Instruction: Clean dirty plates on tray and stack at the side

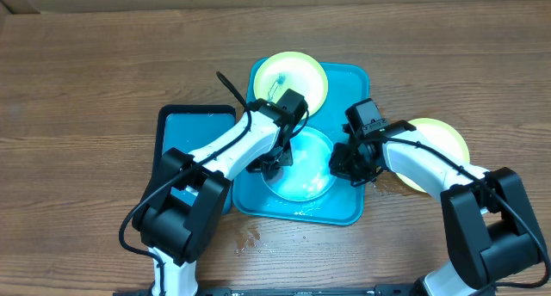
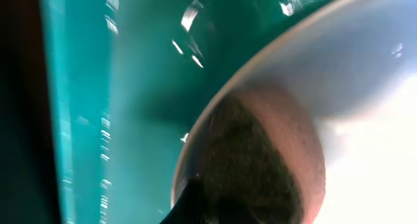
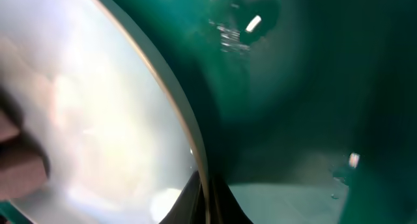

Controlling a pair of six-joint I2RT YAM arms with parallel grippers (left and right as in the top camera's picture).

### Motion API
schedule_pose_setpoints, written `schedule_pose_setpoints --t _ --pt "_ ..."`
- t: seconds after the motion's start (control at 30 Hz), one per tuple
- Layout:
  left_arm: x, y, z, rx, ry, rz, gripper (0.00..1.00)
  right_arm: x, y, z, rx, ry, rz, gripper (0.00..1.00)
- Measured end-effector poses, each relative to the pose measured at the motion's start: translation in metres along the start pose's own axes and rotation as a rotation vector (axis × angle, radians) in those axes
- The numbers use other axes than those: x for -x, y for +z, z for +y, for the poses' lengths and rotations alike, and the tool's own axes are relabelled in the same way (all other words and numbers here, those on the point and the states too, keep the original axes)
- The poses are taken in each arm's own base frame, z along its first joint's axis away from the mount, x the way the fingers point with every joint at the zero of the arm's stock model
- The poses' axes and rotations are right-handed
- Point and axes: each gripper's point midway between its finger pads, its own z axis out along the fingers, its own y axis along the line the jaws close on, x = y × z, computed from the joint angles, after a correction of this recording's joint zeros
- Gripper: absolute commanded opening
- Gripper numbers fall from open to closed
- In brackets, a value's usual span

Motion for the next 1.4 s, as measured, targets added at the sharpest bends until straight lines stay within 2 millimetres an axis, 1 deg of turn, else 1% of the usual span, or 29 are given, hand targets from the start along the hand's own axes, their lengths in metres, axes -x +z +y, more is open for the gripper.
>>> schedule_pose_setpoints --t 0.1,0.27,0.33,0.37,0.43,0.47,0.53,0.6,0.67,0.7,0.77,0.8,0.87,0.9,1.0,1.07,1.1,1.13,1.17,1.2,1.23,1.3,1.4 --pt "0.006 -0.005 0.007 0.048 0.003 -0.018 0.04 -0.002 0.001 0.005 0.015 -0.009 0.008 0.04" --pt "0.023 -0.026 0.009 0.061 -0.016 -0.024 0.04 -0.003 0.001 0.001 0.000 -0.001 0.014 0.04" --pt "0.036 -0.039 0.012 0.048 -0.038 -0.028 0.04 -0.003 0.000 -0.002 -0.009 0.002 0.015 0.04" --pt "0.045 -0.048 0.012 0.027 -0.053 -0.039 0.04 -0.003 0.000 -0.002 -0.010 0.003 0.016 0.04" --pt "0.054 -0.065 0.014 -0.007 -0.060 -0.035 0.04 -0.003 0.000 -0.002 -0.011 0.002 0.016 0.04" --pt "0.065 -0.084 0.018 -0.039 -0.069 -0.045 0.04 -0.003 0.000 -0.003 -0.012 0.002 0.015 0.04" --pt "0.074 -0.099 0.029 -0.057 -0.081 -0.054 0.04 -0.003 0.000 -0.003 -0.014 0.002 0.014 0.04" --pt "0.076 -0.108 0.043 -0.056 -0.096 -0.055 0.04 -0.002 0.000 -0.004 -0.017 0.004 0.012 0.04" --pt "0.076 -0.113 0.067 -0.036 -0.126 -0.038 0.04 -0.002 0.000 -0.004 -0.017 0.010 0.010 0.04" --pt "0.077 -0.115 0.081 -0.023 -0.153 -0.026 0.04 -0.001 -0.001 -0.006 -0.017 0.020 0.009 0.04" --pt "0.080 -0.112 0.107 -0.004 -0.202 -0.008 0.04 0.001 -0.002 -0.008 -0.017 0.040 0.006 0.04" --pt "0.081 -0.108 0.121 0.007 -0.229 0.004 0.04 0.002 -0.002 -0.009 -0.017 0.045 0.005 0.04" --pt "0.079 -0.095 0.140 0.028 -0.264 0.031 0.04 0.002 -0.002 -0.010 -0.017 0.051 0.003 0.04" --pt "0.075 -0.082 0.148 0.038 -0.283 0.054 0.04 0.003 -0.002 -0.010 -0.017 0.054 0.002 0.04" --pt "0.065 -0.050 0.157 0.041 -0.294 0.098 0.04 0.003 -0.003 -0.010 -0.018 0.054 0.002 0.04" --pt "0.052 -0.027 0.155 0.022 -0.280 0.140 0.04 0.003 -0.003 -0.010 -0.019 0.054 0.000 0.04" --pt "0.049 -0.021 0.154 0.012 -0.272 0.150 0.06 0.003 -0.003 -0.010 -0.019 0.054 0.001 0.04" --pt "0.045 -0.015 0.151 -0.001 -0.260 0.161 0.19 0.003 -0.003 -0.010 -0.019 0.054 0.000 0.04" --pt "0.042 -0.011 0.148 -0.015 -0.249 0.169 0.36 0.003 -0.003 -0.010 -0.019 0.054 0.000 0.04" --pt "0.039 -0.007 0.146 -0.027 -0.234 0.176 0.57 0.003 -0.003 -0.010 -0.019 0.053 0.000 0.04" --pt "0.036 -0.004 0.143 -0.040 -0.218 0.186 0.64 0.003 -0.003 -0.010 -0.019 0.054 0.001 0.04" --pt "0.035 -0.004 0.141 -0.053 -0.203 0.189 0.70 0.003 -0.003 -0.010 -0.020 0.054 0.000 0.04" --pt "0.030 -0.005 0.141 -0.058 -0.183 0.210 0.72 0.003 -0.003 -0.010 -0.020 0.054 0.000 0.04"
